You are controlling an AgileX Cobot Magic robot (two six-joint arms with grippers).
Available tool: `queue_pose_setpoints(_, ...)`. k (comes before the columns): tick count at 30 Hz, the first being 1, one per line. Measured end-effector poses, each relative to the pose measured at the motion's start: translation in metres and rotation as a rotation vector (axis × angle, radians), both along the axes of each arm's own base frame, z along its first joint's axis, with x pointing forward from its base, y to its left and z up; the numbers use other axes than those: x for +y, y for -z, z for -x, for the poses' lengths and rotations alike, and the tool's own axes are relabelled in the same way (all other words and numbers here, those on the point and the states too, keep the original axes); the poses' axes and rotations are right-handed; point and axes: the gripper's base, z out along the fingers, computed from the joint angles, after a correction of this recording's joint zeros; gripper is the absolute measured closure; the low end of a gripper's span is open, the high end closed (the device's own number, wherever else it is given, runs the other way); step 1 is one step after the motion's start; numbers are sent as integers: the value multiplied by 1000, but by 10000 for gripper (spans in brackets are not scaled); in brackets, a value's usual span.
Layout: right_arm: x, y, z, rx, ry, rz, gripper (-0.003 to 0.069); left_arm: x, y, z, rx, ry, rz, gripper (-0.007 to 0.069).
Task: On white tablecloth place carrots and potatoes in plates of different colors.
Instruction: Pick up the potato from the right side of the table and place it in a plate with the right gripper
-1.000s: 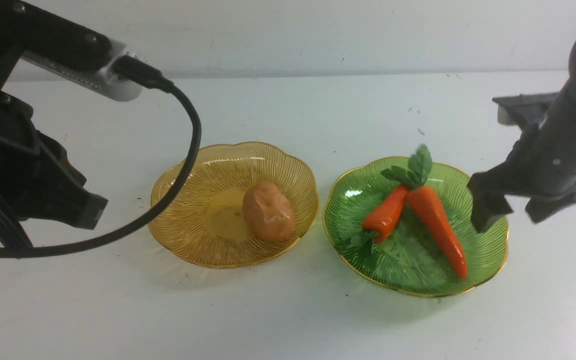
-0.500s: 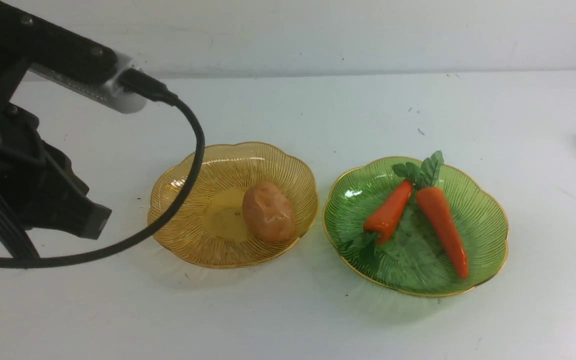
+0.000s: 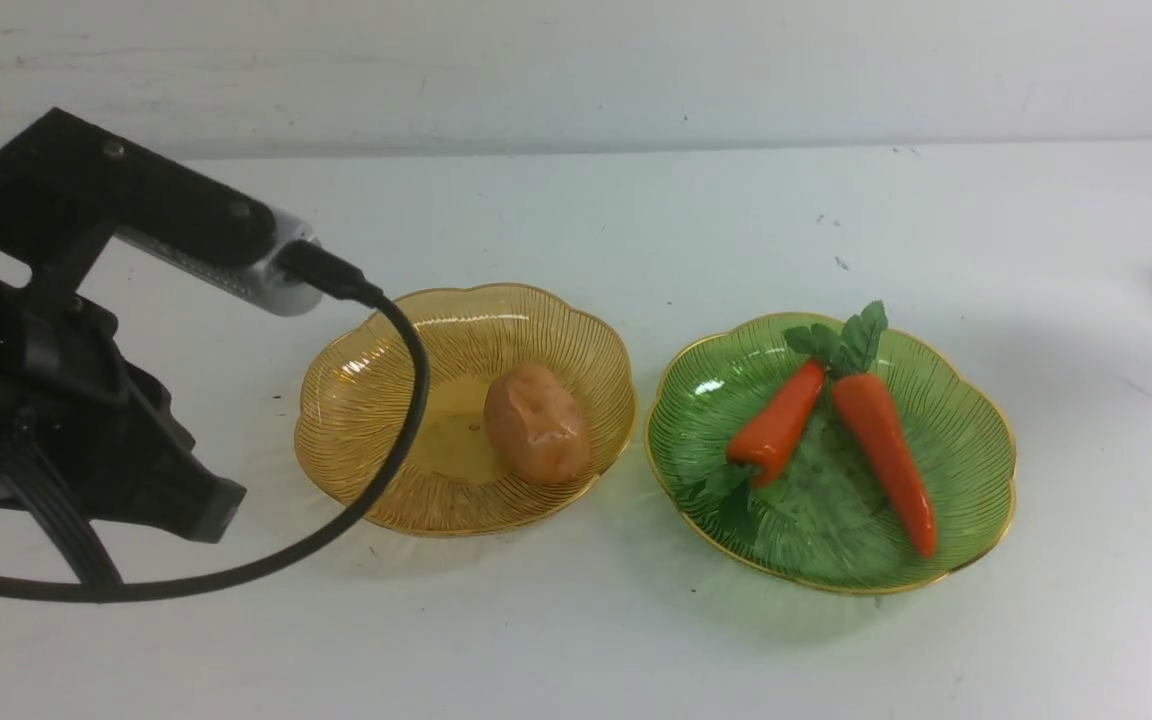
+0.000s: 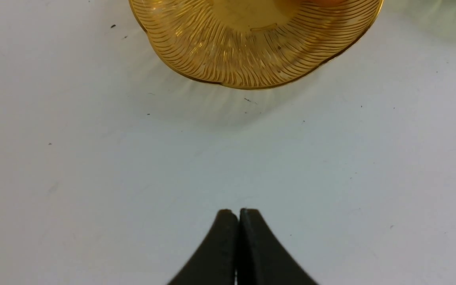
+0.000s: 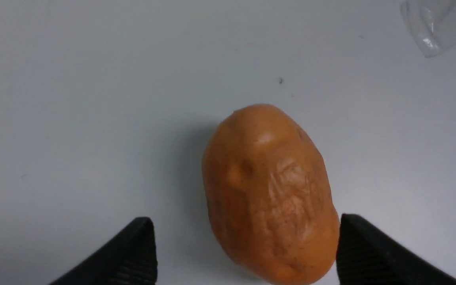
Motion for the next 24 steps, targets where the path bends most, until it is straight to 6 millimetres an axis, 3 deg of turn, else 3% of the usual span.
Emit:
queue_pose_setpoints(13,-10,64,-19,-31,-2,32,100,0,0,1,9,-2,-4,638)
queue_pose_setpoints(19,-12,67,-21,-35,28,17,137,1,1,1,13,-4,-5,638)
queue_pose_setpoints(24,-10,57,-20,29,61,-15,143,1,1,1,13,-5,-5,638)
